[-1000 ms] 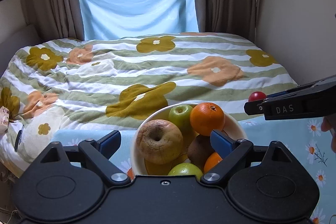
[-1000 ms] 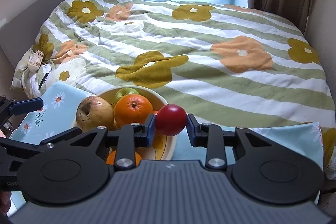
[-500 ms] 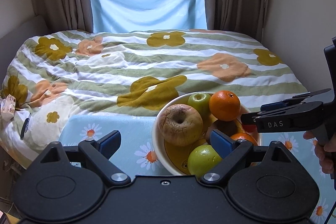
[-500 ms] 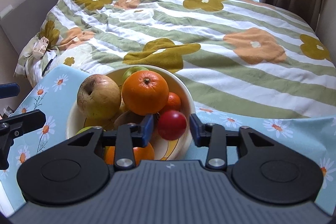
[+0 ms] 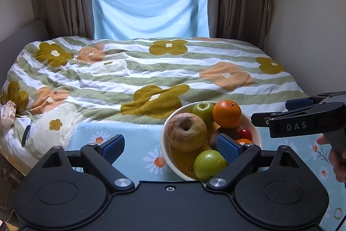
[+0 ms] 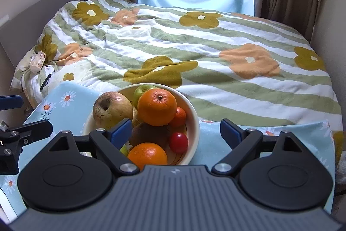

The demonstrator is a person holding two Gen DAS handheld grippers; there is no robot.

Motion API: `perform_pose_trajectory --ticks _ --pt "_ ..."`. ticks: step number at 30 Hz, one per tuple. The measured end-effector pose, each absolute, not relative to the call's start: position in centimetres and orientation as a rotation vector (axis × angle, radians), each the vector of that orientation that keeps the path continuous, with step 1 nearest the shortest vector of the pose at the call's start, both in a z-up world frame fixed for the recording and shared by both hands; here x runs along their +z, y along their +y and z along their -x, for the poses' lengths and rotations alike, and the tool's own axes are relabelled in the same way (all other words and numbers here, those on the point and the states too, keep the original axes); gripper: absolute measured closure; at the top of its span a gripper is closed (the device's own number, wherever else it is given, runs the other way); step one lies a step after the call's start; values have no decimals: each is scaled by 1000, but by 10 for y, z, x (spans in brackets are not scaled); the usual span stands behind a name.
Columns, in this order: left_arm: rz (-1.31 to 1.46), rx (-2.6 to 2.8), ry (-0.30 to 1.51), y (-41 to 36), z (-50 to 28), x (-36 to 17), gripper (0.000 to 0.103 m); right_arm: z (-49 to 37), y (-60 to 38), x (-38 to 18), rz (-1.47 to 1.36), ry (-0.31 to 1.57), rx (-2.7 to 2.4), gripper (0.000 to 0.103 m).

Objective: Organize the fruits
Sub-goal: 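Open the left tool to set the orange in the bowl while the right tool releases the tomato, then withdraw both open tools from the bowl toward the remaining fruit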

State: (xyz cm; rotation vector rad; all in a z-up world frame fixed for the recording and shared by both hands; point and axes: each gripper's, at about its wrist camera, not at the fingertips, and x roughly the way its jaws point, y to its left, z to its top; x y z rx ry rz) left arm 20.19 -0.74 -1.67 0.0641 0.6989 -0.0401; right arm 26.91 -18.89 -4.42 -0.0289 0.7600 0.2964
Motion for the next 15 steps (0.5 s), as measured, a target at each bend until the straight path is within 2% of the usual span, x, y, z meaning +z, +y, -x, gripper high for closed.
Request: perform_pose_trajectory --ticks 15 --pt "-50 -133 633 19 -144 22 8 -179 -168 15 26 720 133 0"
